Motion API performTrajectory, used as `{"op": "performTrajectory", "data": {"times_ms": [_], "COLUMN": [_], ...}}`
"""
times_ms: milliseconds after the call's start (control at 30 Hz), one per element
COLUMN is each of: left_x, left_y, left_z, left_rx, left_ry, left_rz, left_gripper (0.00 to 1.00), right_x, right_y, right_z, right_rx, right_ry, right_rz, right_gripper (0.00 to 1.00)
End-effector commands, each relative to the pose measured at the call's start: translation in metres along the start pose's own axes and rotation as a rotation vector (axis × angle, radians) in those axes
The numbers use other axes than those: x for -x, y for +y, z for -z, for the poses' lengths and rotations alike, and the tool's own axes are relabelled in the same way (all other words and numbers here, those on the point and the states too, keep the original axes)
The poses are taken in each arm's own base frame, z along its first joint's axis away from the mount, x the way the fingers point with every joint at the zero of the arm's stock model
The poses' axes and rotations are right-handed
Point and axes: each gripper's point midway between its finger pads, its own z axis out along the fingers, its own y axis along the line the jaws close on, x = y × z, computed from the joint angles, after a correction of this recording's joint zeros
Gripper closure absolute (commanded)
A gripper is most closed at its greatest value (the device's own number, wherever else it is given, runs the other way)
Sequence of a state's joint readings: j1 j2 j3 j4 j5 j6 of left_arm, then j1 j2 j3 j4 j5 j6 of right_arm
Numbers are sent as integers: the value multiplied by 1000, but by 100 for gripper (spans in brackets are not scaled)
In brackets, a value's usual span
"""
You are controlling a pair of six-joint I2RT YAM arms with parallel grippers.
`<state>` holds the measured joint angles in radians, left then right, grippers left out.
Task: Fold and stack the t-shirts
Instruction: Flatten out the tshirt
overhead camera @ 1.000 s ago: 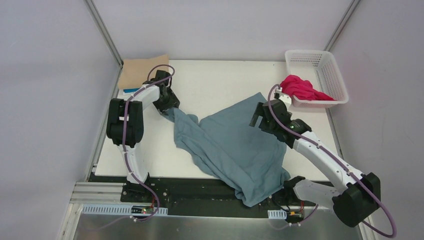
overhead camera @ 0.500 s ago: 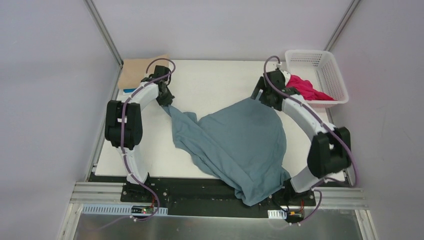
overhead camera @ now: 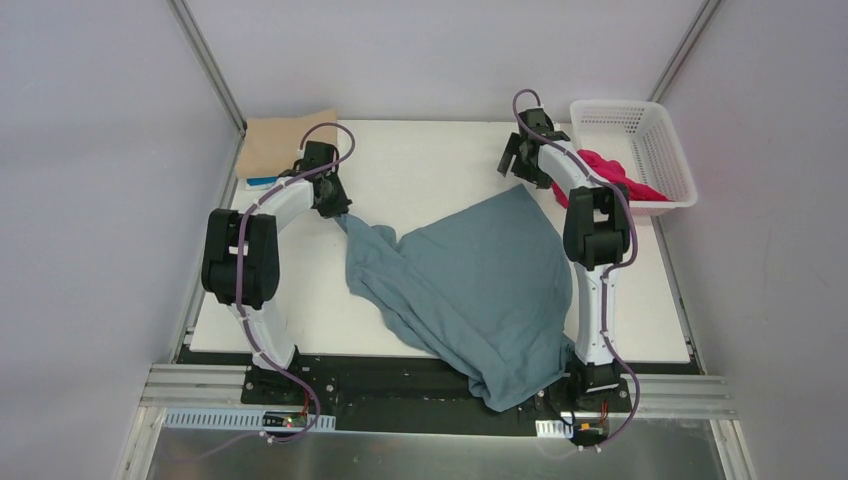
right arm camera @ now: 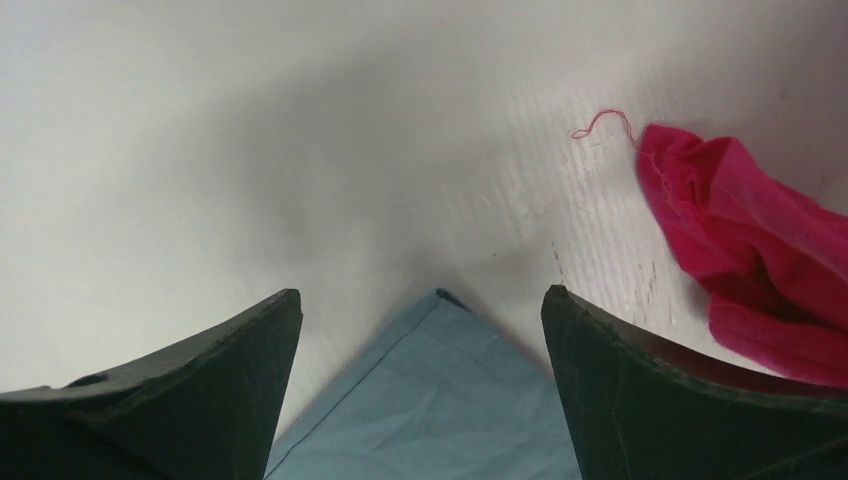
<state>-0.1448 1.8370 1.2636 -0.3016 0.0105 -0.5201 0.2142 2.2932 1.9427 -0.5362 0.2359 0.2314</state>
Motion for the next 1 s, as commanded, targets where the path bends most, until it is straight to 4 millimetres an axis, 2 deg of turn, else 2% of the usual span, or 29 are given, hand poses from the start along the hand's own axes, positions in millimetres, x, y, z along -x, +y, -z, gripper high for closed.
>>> {"op": "performTrajectory", "data": {"times_ms": [0,267,367,633,833,967], "left_x": [17,18,18,16,17,20], "left_y": [-22,-22,-20,-22,-21,-23], "left_z": [26,30,30,27,27,28], "left_rx": [-110,-115,-109,-119,-115,-121], "left_ry": [-80,-95,-98,-91,-99,-104], "left_rz": [-39,-38,-34,-35,-34,-29], "left_gripper": [100,100,100,100,100,100], "right_x": [-2,-29,-36,-43,-52,-56], "right_y": [-4,-3,-6,-10,-10,-11], "right_z": [1,-5,-3,-3,0,3], "right_rx": [-1,39,41,14,-42,-70], "right_ry": [52,141,158,163,157,152], "right_rz": [53,112,121,158,210,215], "right_gripper": [9,21,29,46,53,66]}}
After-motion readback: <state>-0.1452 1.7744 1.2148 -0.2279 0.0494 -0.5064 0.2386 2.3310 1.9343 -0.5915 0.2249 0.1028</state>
